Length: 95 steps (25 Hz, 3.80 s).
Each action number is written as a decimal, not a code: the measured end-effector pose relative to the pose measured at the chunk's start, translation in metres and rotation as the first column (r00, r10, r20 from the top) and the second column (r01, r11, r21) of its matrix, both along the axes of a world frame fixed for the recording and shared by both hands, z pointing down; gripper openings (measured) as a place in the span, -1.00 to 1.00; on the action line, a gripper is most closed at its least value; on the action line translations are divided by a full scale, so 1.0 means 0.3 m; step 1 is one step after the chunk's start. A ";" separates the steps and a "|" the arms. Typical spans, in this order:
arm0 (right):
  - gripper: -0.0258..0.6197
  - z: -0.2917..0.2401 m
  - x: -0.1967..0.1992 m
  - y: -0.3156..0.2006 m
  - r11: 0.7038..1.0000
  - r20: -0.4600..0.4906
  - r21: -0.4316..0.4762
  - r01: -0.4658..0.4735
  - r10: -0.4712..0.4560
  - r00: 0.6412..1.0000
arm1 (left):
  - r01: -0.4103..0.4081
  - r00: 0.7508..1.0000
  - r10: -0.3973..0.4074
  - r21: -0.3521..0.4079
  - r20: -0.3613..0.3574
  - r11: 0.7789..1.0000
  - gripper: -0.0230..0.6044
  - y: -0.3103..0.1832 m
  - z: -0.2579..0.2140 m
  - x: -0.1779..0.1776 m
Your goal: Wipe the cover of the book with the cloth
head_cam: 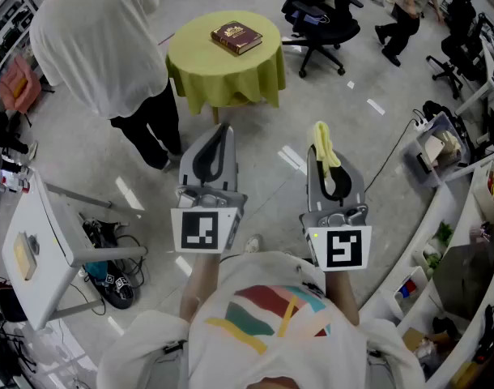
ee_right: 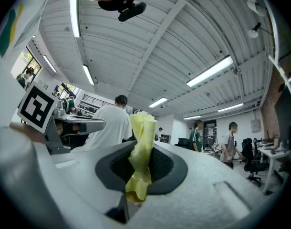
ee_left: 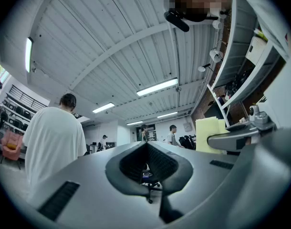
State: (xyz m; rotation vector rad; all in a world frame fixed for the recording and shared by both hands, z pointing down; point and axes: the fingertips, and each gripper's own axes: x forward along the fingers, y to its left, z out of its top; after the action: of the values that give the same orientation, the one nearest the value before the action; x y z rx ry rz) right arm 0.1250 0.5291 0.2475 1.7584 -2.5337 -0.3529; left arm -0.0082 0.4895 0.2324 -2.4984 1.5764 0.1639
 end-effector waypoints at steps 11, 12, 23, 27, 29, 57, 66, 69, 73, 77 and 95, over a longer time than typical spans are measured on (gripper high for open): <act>-0.83 0.064 -0.101 -0.066 0.999 -0.023 -0.014 0.047 -0.047 0.999 | 0.035 0.999 -0.036 -0.046 -0.010 0.998 -0.88 -0.051 0.086 -0.060; -0.83 0.070 -0.107 -0.067 0.999 -0.027 -0.017 0.050 -0.051 0.998 | 0.032 0.999 -0.033 -0.048 -0.015 0.998 -0.88 -0.050 0.090 -0.066; -0.83 0.096 -0.151 -0.106 0.999 -0.041 -0.033 0.037 -0.038 0.998 | 0.050 0.997 -0.052 -0.021 -0.064 0.999 -0.87 -0.088 0.073 -0.157; -0.83 0.106 -0.177 -0.137 0.999 -0.018 -0.045 0.022 -0.023 1.000 | 0.040 0.996 -0.039 0.003 -0.081 0.999 -0.87 -0.105 0.062 -0.198; -0.83 0.114 -0.190 -0.154 0.999 -0.018 -0.046 0.012 -0.013 1.000 | 0.043 0.995 -0.042 0.007 -0.090 0.999 -0.87 -0.119 0.063 -0.234; -0.83 0.152 -0.146 -0.791 0.998 -0.044 0.001 0.059 -0.059 0.997 | 0.144 0.985 -0.147 -0.035 -0.091 0.989 -0.87 -0.710 0.145 -0.328; -0.83 0.141 -0.026 -1.348 0.995 -0.045 -0.036 0.095 -0.096 0.994 | 0.183 0.979 -0.185 -0.037 -0.085 0.983 -0.87 -1.211 0.096 -0.225; -0.83 0.136 0.021 -1.522 0.994 -0.051 -0.050 0.094 -0.097 0.994 | 0.187 0.978 -0.189 -0.031 -0.092 0.982 -0.87 -1.375 0.079 -0.182; -0.83 0.161 0.054 -1.734 0.990 -0.046 -0.087 0.115 -0.119 0.992 | 0.194 0.977 -0.197 -0.044 -0.080 0.980 -0.87 -1.566 0.099 -0.132; -0.83 0.178 0.063 -1.894 0.984 -0.028 -0.106 0.146 -0.150 0.988 | 0.204 0.977 -0.208 -0.068 -0.046 0.977 -0.87 -1.705 0.112 -0.097; -0.83 0.041 0.060 -2.201 0.998 -0.014 0.011 0.064 -0.063 0.998 | 0.084 0.992 -0.083 0.011 -0.096 0.996 -0.87 -2.082 -0.023 -0.039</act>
State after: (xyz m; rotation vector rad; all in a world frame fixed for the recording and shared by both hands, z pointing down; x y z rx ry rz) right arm 0.1430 -0.1313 0.2597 1.6763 -2.5879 -0.3805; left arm -0.0199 -0.1352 0.2256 -2.4418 1.7063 0.2868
